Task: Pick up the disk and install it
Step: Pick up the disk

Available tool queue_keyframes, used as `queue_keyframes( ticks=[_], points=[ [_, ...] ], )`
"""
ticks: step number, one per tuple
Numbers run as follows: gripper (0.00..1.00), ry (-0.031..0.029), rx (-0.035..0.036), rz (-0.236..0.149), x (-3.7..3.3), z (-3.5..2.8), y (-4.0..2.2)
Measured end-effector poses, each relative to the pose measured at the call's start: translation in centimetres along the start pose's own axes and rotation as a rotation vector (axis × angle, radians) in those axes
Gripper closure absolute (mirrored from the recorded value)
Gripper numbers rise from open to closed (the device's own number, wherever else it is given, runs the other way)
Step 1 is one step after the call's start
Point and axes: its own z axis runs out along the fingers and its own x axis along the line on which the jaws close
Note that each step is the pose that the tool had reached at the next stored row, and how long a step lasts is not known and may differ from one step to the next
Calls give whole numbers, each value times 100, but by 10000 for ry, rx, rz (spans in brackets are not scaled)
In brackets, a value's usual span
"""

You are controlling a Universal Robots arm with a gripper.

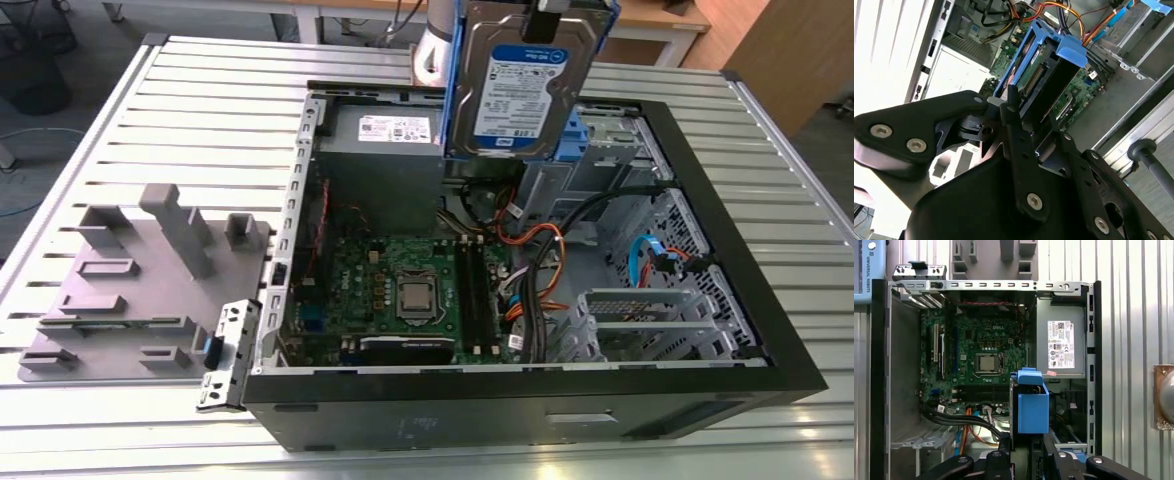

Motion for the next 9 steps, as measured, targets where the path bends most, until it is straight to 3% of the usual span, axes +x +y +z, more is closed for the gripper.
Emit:
queue_keyframes(
  ticks=[9],
  points=[
    [65,22,1,1,217,-4,-5]
  ],
)
